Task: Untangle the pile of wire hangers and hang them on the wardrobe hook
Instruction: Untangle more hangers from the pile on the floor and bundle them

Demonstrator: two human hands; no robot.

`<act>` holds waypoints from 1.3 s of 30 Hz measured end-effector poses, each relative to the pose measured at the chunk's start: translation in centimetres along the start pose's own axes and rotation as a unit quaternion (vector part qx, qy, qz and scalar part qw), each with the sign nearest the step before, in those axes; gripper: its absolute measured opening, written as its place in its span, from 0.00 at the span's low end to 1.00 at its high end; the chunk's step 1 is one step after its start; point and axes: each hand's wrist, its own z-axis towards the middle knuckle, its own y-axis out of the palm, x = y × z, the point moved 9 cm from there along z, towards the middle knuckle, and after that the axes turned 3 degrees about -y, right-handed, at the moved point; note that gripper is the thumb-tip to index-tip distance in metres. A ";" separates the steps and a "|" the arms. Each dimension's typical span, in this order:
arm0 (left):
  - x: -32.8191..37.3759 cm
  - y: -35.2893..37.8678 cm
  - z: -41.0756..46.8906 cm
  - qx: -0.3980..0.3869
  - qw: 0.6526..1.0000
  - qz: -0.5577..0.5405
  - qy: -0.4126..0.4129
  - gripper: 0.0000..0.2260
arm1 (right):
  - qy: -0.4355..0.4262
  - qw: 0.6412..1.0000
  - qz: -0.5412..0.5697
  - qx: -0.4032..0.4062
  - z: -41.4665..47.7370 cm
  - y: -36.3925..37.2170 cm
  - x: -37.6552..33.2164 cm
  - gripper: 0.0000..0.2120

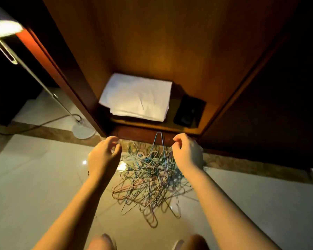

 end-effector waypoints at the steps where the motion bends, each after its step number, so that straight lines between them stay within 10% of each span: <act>1: -1.8 2.4 0.3 -0.010 1.000 0.002 0.008 0.14 | 0.009 1.000 -0.006 -0.003 0.3 3.2 1.8 0.10; 15: -20.0 30.7 5.7 -0.098 0.972 0.118 0.177 0.09 | -0.009 0.999 -0.035 -0.026 7.3 36.8 17.6 0.10; 39: -39.8 41.5 3.6 -0.157 0.983 0.091 0.031 0.20 | -0.163 0.941 -0.184 -0.233 6.2 56.4 19.0 0.15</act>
